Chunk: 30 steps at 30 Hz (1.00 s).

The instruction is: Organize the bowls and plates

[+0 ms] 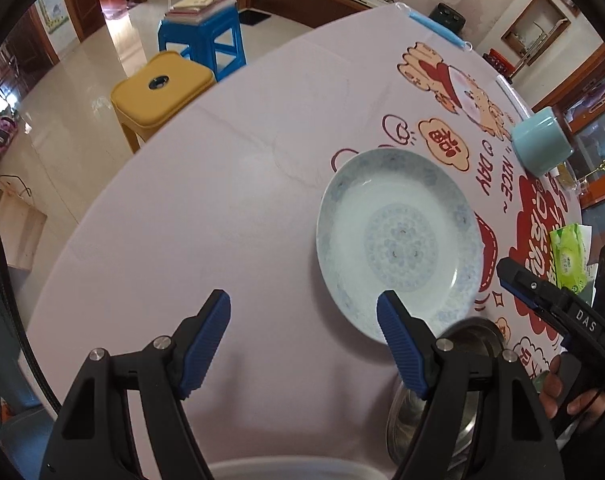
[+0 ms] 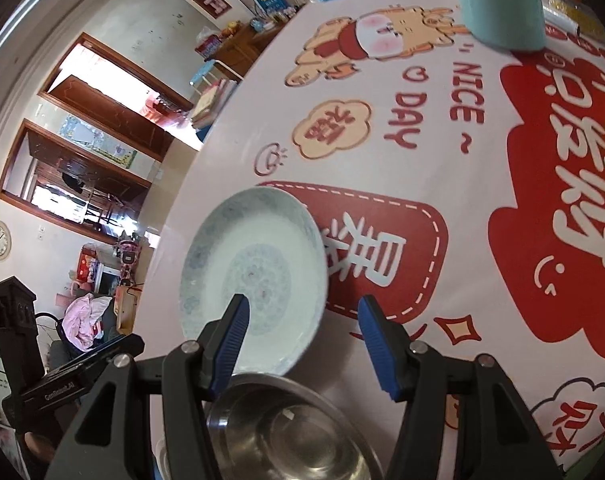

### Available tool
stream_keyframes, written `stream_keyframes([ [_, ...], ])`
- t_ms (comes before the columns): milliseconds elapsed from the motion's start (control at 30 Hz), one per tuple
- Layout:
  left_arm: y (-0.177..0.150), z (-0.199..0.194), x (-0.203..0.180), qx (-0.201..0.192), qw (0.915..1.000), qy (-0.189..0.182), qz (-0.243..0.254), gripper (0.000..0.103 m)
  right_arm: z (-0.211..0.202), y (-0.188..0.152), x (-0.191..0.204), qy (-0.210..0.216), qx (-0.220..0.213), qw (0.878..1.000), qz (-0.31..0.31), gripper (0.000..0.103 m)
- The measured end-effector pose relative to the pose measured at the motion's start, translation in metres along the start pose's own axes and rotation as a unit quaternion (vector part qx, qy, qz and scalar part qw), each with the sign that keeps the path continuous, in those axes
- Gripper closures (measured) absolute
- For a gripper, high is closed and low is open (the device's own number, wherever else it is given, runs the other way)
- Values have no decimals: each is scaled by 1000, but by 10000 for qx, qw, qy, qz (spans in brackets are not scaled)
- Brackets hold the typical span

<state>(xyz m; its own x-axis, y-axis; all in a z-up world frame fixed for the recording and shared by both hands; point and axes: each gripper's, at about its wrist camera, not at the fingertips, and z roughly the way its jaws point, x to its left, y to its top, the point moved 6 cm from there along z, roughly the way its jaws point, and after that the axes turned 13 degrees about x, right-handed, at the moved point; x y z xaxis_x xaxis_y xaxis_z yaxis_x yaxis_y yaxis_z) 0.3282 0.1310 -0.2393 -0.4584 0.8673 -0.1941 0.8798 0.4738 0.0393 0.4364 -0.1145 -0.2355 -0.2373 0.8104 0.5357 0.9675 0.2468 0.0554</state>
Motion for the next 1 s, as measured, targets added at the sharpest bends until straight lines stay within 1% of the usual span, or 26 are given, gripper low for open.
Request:
stream_keyframes([
  [100, 6, 15, -1, 35, 9999, -120, -71, 28, 8, 0, -5, 92, 102, 9999, 86, 46],
  [233, 11, 36, 2, 125, 9997, -158, -115, 29, 18, 1, -10, 159, 205, 9995, 169, 47],
  [300, 12, 44, 3, 160, 9995, -226, -124, 30, 22, 1, -11, 204, 263, 9993, 191, 52],
  [367, 14, 52, 3, 204, 9992, -312, -128, 33, 26, 1, -13, 215, 332, 9990, 229, 60],
  [500, 17, 62, 1, 244, 9988, -427, -51, 40, 29, -2, -13, 276, 399, 9985, 261, 68],
  [567, 18, 64, -1, 218, 9989, -407, 9, 42, 30, -4, -12, 293, 423, 9984, 251, 75],
  [633, 20, 65, -5, 192, 9989, -424, 104, 48, 31, -4, -11, 343, 435, 9982, 247, 80],
  [700, 21, 66, -9, 233, 9983, -507, 148, 50, 31, -6, -11, 397, 428, 9979, 280, 84],
  [733, 21, 67, -10, 234, 9983, -513, 162, 53, 31, -5, -11, 429, 421, 9977, 303, 87],
  [767, 22, 66, -11, 229, 9983, -504, 186, 56, 31, -6, -11, 463, 414, 9975, 331, 88],
  [800, 22, 67, -12, 241, 9982, -514, 210, 62, 31, -6, -11, 466, 405, 9975, 346, 89],
  [933, 22, 66, -13, 232, 9981, -518, 229, 64, 31, -6, -12, 436, 390, 9975, 400, 95],
  [1000, 22, 67, -13, 221, 9981, -534, 218, 65, 32, -6, -14, 490, 382, 9971, 450, 95],
])
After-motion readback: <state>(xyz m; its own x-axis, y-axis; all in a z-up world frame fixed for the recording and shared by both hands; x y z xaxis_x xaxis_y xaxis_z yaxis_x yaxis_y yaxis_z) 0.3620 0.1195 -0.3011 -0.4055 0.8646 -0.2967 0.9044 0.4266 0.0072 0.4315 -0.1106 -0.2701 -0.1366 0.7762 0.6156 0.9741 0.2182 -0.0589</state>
